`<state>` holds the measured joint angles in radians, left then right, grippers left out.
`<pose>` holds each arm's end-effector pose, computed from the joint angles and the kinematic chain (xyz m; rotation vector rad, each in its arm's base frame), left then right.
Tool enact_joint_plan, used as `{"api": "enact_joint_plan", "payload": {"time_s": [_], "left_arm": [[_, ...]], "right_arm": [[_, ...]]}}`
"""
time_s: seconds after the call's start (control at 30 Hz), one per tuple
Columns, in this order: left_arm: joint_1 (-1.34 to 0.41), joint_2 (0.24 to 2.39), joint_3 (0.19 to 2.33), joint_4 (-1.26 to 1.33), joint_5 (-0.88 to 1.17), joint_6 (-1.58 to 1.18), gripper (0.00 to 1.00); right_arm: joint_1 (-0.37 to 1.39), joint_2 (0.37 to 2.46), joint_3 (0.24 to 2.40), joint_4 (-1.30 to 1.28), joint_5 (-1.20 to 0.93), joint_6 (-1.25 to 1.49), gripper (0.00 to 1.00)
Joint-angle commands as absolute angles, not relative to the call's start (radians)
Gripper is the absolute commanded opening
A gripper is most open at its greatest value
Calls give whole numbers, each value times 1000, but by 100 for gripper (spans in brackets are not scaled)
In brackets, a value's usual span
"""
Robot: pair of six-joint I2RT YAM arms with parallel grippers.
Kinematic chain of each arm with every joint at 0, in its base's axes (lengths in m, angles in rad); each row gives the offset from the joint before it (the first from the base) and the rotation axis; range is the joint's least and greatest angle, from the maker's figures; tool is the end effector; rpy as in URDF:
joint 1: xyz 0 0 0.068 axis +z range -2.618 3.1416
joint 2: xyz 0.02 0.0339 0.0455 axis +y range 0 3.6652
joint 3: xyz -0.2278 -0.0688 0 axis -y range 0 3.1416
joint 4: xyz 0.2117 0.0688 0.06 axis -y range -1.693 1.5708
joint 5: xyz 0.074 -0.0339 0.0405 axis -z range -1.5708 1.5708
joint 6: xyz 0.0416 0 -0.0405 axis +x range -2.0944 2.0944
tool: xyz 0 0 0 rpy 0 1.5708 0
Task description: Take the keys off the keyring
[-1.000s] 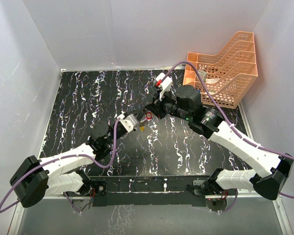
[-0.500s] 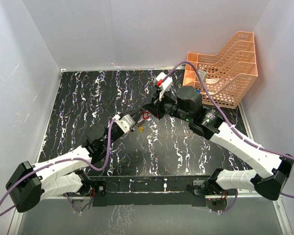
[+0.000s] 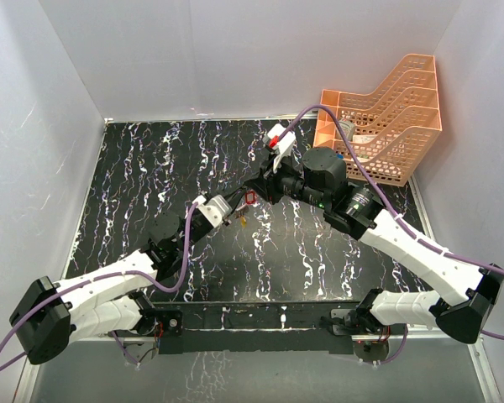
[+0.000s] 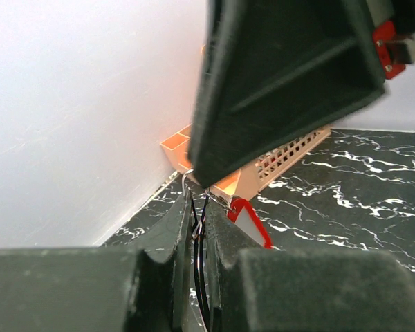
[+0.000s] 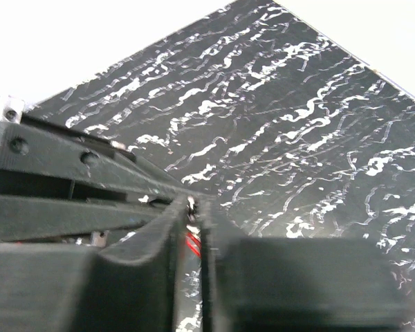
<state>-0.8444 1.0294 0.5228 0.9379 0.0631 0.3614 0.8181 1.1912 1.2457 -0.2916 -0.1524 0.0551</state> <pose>0.1453 -0.1675 0.3068 0.6993 0.9159 -0.4649 0.1701 0.1909 0.3695 -0.7995 1.6915 0.7508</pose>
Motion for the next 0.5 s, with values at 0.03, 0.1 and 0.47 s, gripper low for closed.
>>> {"api": "enact_joint_plan", "payload": {"time_s": [0.03,0.1,0.47], "left_arm": [[-838,987,615,957,-3,365,0],[-838,989,619,948,-13,370,0],[-838,971,646,851,-21,404,0]], "right_arm": [[807,1159,1232,-290,-139,43,32],[807,1153,1229,-283,-126,41,36],[807,1087,1131,-161,-104,41,62]]}}
